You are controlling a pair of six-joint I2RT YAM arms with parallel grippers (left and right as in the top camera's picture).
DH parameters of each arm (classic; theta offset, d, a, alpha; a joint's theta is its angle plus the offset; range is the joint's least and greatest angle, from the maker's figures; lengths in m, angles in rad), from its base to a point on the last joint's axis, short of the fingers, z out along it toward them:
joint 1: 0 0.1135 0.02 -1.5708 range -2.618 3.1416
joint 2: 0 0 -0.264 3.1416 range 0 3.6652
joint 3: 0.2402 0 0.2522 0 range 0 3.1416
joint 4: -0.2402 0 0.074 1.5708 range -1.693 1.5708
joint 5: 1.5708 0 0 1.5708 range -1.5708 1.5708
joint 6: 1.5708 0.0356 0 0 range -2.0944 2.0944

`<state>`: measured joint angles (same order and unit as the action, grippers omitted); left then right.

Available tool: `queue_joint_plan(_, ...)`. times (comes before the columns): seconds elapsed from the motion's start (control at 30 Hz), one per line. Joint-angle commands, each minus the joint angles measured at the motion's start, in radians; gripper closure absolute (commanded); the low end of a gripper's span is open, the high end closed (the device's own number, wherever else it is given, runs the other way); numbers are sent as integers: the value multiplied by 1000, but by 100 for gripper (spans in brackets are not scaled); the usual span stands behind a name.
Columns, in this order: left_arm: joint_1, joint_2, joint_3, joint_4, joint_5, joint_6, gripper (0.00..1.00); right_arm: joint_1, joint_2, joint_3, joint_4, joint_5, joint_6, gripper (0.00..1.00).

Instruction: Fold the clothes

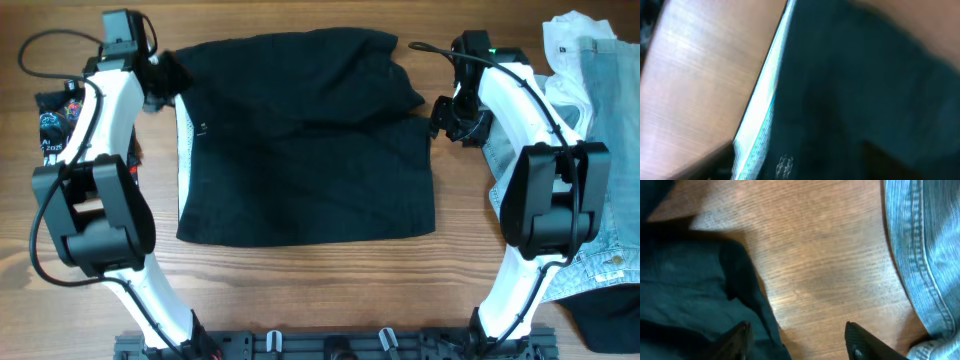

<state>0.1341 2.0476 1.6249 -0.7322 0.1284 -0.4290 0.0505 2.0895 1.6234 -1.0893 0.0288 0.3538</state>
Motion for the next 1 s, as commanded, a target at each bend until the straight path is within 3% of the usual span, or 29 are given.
queue_joint_plan(0.0, -2, 1, -2, -240, 35, 6, 12, 1, -2, -6, 122, -89, -54, 33)
queue_joint_plan(0.1, -39, 1, -3, -451, 84, 7, 23, -2, 0, -6, 436, -300, -109, 31)
queue_joint_plan(0.3, -182, 1, -135, -369, 80, 10, 23, 14, 107, -6, 509, -327, -85, 30)
queue_joint_plan(0.4, -210, 1, -247, -302, 80, -2, 23, 16, 146, -6, 504, -322, -92, 34)
queue_joint_plan(0.43, -216, 1, -285, -287, 80, -5, 23, 16, 156, -8, 502, -318, -92, 48)
queue_joint_plan(0.47, -217, 1, -308, -287, 80, -5, 24, 16, 158, -8, 498, -312, -92, 80)
queue_joint_plan(0.5, -217, 1, -340, -292, 80, -5, 26, 14, 158, -8, 496, -268, -86, 96)
queue_joint_plan(0.6, -217, 1, -404, -304, 80, -5, 26, -25, 153, -6, 483, -53, 27, 96)
queue_joint_plan(0.77, -217, 1, -473, -317, 80, -4, 26, -112, 151, 19, 504, -74, -9, 95)
queue_joint_plan(0.8, -217, 1, -474, -322, 80, -3, 24, -119, 147, 30, 491, -77, -8, 93)
queue_joint_plan(0.83, -217, 1, -473, -322, 79, 6, 24, -121, 135, 34, 465, -77, -6, 79)
queue_joint_plan(0.87, -212, 0, -462, -318, 57, 7, 25, -121, 104, 34, 414, -77, -6, 74)
queue_joint_plan(0.97, -193, -8, -353, -338, 51, 21, 25, -123, -14, 34, 297, -73, 12, 67)
